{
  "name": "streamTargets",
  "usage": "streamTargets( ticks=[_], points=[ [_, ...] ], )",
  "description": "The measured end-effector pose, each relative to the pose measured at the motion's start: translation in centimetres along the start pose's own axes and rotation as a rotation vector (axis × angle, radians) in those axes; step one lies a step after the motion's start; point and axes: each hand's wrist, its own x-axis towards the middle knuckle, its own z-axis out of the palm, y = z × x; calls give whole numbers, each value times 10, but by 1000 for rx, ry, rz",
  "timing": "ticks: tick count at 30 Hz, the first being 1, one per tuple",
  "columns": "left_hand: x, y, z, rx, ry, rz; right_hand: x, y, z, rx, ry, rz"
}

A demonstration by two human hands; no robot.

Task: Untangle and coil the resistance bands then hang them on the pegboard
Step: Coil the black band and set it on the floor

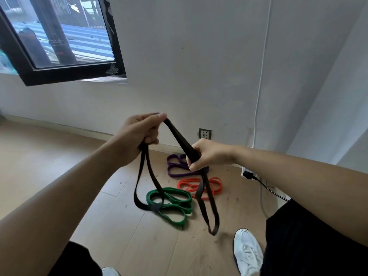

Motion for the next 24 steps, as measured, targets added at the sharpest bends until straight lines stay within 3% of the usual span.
streamTargets(
  ticks=[6, 13, 18, 24],
  points=[
    [-5, 5, -29, -27, 105, 25, 6, 3, -6, 154, -32, -8],
    [-10, -11, -71, 217, 90, -99, -9, -3, -39, 371, 125, -62],
    [-7, -17, -46, 290, 23, -139, -10, -14, -40, 407, 222, -148],
    [-1, -14, -6, 253, -89, -148, -7, -32, -21, 295, 160, -220]
  ],
)
